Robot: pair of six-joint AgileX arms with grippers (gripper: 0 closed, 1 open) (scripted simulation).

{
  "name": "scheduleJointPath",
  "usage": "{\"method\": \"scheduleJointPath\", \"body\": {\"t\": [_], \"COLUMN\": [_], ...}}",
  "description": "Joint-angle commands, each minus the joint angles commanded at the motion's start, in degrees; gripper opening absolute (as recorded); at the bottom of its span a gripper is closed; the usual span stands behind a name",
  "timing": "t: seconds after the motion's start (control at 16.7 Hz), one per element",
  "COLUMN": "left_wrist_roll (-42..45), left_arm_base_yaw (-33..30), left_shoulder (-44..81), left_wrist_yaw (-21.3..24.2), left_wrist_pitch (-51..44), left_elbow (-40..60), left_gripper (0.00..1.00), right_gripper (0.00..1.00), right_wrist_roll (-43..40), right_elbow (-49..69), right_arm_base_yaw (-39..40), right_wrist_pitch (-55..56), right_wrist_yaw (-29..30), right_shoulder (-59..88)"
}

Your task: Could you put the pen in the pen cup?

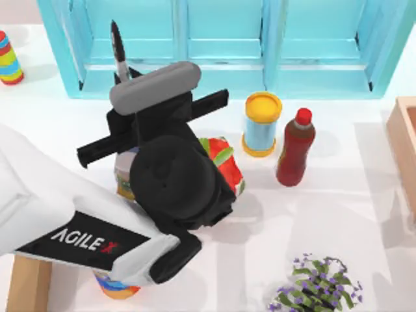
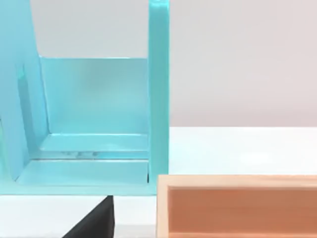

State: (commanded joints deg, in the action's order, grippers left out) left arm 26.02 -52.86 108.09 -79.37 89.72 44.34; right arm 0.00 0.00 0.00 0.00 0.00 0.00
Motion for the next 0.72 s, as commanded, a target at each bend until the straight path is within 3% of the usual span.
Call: {"method": "scheduleJointPath", "body": {"t": [0.72], "left_wrist_roll": [0.00], "left_arm_base_yaw": [0.00], "left_shoulder": [0.00], "left_wrist_yaw": [0.00], "left_wrist_pitch": [0.00], "left_elbow": [0.00], "left_gripper": [0.98], "right_gripper": [1.00], "right_wrist_roll": [0.00], "right_elbow": [0.00], "right_arm_base_yaw": [0.00], "right_wrist_pitch": [0.00], "right_wrist_yaw": [0.00], "right_shoulder": [0.00]}}
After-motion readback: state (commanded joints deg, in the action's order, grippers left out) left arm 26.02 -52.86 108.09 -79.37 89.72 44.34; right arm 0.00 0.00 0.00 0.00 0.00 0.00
